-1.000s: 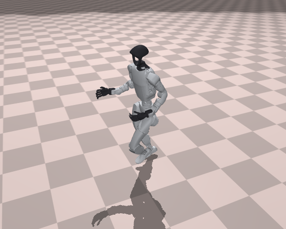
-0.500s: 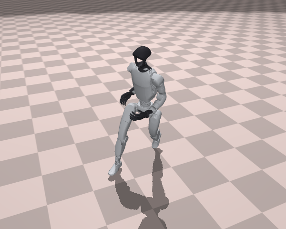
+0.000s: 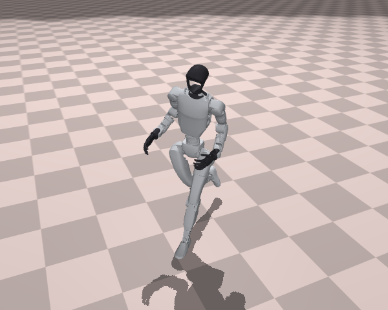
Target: Walk run
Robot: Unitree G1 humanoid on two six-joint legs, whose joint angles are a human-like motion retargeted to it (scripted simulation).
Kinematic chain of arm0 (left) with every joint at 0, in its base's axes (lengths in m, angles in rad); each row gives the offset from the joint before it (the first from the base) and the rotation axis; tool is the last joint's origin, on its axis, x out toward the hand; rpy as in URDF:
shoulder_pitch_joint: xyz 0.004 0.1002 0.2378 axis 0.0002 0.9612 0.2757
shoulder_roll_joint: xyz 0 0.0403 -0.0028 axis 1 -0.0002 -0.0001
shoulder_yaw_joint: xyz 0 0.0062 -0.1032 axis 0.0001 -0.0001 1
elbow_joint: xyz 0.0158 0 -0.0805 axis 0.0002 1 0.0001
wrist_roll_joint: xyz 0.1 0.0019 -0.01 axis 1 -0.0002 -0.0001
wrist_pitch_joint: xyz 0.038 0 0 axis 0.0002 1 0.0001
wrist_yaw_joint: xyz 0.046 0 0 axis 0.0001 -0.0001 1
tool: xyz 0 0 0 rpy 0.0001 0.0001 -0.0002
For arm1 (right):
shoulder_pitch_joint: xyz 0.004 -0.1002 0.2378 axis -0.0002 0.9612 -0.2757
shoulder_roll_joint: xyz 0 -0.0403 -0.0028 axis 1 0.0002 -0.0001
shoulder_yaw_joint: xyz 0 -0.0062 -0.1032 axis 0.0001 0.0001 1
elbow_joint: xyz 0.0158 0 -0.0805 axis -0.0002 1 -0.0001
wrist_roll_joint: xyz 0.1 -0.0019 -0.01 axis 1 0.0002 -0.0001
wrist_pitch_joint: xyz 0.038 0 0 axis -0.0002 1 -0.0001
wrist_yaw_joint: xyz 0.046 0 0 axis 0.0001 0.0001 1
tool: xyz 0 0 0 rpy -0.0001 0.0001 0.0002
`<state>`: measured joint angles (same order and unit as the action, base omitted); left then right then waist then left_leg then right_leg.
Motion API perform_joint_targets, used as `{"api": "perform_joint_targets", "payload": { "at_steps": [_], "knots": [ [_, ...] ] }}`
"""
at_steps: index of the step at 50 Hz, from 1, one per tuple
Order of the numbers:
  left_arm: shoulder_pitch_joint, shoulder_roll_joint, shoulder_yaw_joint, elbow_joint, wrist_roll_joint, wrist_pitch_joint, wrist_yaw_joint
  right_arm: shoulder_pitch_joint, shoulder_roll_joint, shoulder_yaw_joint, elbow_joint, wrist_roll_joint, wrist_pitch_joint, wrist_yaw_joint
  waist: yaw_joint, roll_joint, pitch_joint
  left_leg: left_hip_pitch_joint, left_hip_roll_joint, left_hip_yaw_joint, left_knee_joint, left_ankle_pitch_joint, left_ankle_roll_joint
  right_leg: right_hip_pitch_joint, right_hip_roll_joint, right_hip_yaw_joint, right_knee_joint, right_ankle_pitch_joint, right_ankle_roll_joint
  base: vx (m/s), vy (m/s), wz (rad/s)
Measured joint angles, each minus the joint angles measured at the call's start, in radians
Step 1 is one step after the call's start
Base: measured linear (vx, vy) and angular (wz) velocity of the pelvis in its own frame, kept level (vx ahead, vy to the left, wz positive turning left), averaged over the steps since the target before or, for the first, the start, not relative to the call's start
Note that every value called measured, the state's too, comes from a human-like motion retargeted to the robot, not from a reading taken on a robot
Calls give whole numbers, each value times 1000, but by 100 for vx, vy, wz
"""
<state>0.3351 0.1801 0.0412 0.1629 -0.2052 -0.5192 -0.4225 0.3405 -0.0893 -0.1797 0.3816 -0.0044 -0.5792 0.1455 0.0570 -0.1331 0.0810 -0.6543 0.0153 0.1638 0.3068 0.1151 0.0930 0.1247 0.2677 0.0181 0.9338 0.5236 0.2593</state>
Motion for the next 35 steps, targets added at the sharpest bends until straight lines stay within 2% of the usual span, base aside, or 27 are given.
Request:
{"api": "perform_joint_targets", "payload": {
  "at_steps": [1, 2, 3, 5, 7, 8, 10, 12, 13, 15, 16, 17, 18, 20, 21, 22, 23, 25, 26, 27, 28, 30, 32, 33, 35],
  "knots": [
    [-7, 14, -33, -16, -5, -20, 33, 49, 11, 2, 65, -48, 6, 40, -51, 11, -29, -6, -41, -60, 156, -167, 80, -46, 31, -74, 50, 0, -3, 294, -55, 87],
    [-29, 24, -67, -25, -11, -39, 69, 91, 19, -3, 137, -92, 15, 73, -91, 30, -48, -4, -47, -120, 283, -299, 112, -96, 43, -159, 106, -15, -33, 358, -56, 85],
    [-79, 23, -102, -22, -18, -55, 111, 117, 23, -21, 223, -124, 30, 91, -113, 64, -46, 14, 14, -184, 352, -360, 48, -153, 17, -262, 173, -60, -117, 287, -60, 34],
    [-181, 7, -38, 19, -63, -43, 59, 152, 24, -56, 357, -90, 49, 199, -156, 104, -82, 94, 114, -117, 417, -499, 17, -327, -27, -320, 276, -175, -200, 202, -60, -2],
    [-211, -10, -99, 43, -68, -49, 64, 216, 27, -115, 399, 2, 66, 334, -171, 125, -125, 246, 108, -75, 338, -504, -19, -460, -40, -288, 176, -252, -183, 203, -58, -7],
    [-211, -12, -108, 46, -78, -52, 78, 239, 17, -130, 400, 28, 68, 367, -180, 119, -139, 330, 83, -37, 273, -430, -48, -513, -55, -226, 94, -284, -154, 203, -54, -15],
    [-190, -25, -117, 54, -115, -51, 87, 280, 2, -182, 381, 37, 45, 396, -260, 142, -156, 510, 83, -4, 118, -139, -164, -600, -157, -208, -115, -327, -125, 240, -69, 38],
    [-152, -50, -111, 48, -168, -40, 64, 312, -24, -225, 334, 7, -3, 375, -321, 167, -168, 649, 42, -66, -1, 242, -297, -631, -266, -257, -380, -314, -188, 232, -46, 28],
    [-136, -62, -105, 41, -183, -33, 51, 324, -37, -243, 301, -13, -26, 355, -350, 179, -161, 691, 19, -79, 7, 367, -340, -651, -305, -261, -489, -313, -211, 228, -20, -2],
    [-125, -81, -71, 22, -194, -15, 24, 323, -49, -275, 218, -74, -53, 291, -390, 201, -144, 730, 12, 22, 151, 408, -355, -668, -322, -184, -700, -387, -235, 232, -15, -50],
    [-137, -89, -52, 12, -195, -2, 7, 314, -38, -286, 161, -114, -44, 235, -381, 222, -141, 748, 2, 5, 186, 408, -355, -665, -314, -141, -801, -403, -245, 199, -13, -98],
    [-151, -96, -39, 1, -197, 10, -9, 300, -25, -298, 104, -148, -33, 178, -373, 239, -139, 765, -12, -20, 218, 408, -355, -660, -313, -111, -876, -415, -271, 186, -24, -96],
    [-168, -98, -37, -11, -202, 23, -26, 278, -7, -312, 49, -167, -19, 122, -367, 249, -138, 781, -32, -61, 244, 408, -355, -653, -325, -106, -900, -419, -326, 211, -50, -7],
    [-196, -84, -49, -42, -221, 45, -55, 211, 35, -324, -66, -174, 5, 8, -442, 219, -117, 829, -48, -160, 303, 408, -355, -642, -383, -74, -809, -232, -389, 215, -74, 98],
    [-203, -58, -20, -61, -237, 60, -73, 153, 43, -301, -110, -159, 5, -28, -431, 197, -154, 785, -74, -115, 351, 388, -316, -693, -355, -3, -688, -284, -468, 197, -84, 8],
    [-185, -37, 0, -72, -241, 68, -96, 109, 57, -268, -147, -145, 4, -67, -414, 182, -186, 748, -74, -84, 432, 341, -282, -710, -316, 56, -574, -333, -512, 249, -142, -123],
    [-120, -23, 1, -71, -221, 64, -131, 92, 82, -215, -167, -130, 2, -113, -383, 182, -205, 727, -23, -78, 576, 240, -258, -660, -257, 91, -474, -379, -485, 296, -177, -89],
    [-53, -18, -17, -35, -196, 62, -178, -10, 124, -310, -148, 2, -8, -20, -349, 219, -261, 512, 28, -217, 840, 44, -171, -596, -219, -86, -399, -456, -508, 258, -130, -50],
    [-46, -28, -31, -21, -188, 57, -159, -61, 123, -252, -170, 64, -16, -22, -271, 179, -273, 438, -13, -139, 820, -6, -111, -538, -200, -19, -422, -463, -516, 185, -66, -194],
    [-36, -34, -43, -11, -178, 48, -138, -103, 121, -193, -194, 124, -28, -27, -209, 149, -278, 372, -26, -71, 784, -53, -65, -477, -179, 33, -452, -456, -520, 189, -69, -303],
    [-16, -28, -52, -8, -162, 34, -114, -124, 117, -130, -223, 181, -50, -36, -181, 140, -270, 324, 16, -21, 719, -94, -47, -407, -155, 54, -500, -420, -515, 189, -70, -209],
    [26, -42, -56, 4, -129, 20, -95, -143, 88, -62, -275, 253, -86, -49, -169, 132, -236, 228, 21, 6, 536, -134, -19, -288, -132, 33, -586, -276, -463, 153, -48, -100],
    [53, -66, -33, 21, -109, 18, -112, -154, 38, -35, -307, 257, -83, -33, -93, 108, -210, 189, -41, 28, 242, -127, -49, -169, -120, 73, -665, -75, -380, 153, -36, -170],
    [63, -73, -26, 29, -100, 17, -117, -152, 14, -26, -322, 243, -70, -15, -50, 104, -191, 190, -63, 28, 89, -130, -71, -117, -123, 67, -658, -19, -330, 169, -37, -200],
    [72, -81, -10, 36, -86, 12, -109, -141, -28, -17, -351, 199, -28, 32, -15, 98, -138, 221, -108, 0, -157, -173, -140, -39, -120, 65, -566, 0, -228, 172, -35, -158]
  ]
}}
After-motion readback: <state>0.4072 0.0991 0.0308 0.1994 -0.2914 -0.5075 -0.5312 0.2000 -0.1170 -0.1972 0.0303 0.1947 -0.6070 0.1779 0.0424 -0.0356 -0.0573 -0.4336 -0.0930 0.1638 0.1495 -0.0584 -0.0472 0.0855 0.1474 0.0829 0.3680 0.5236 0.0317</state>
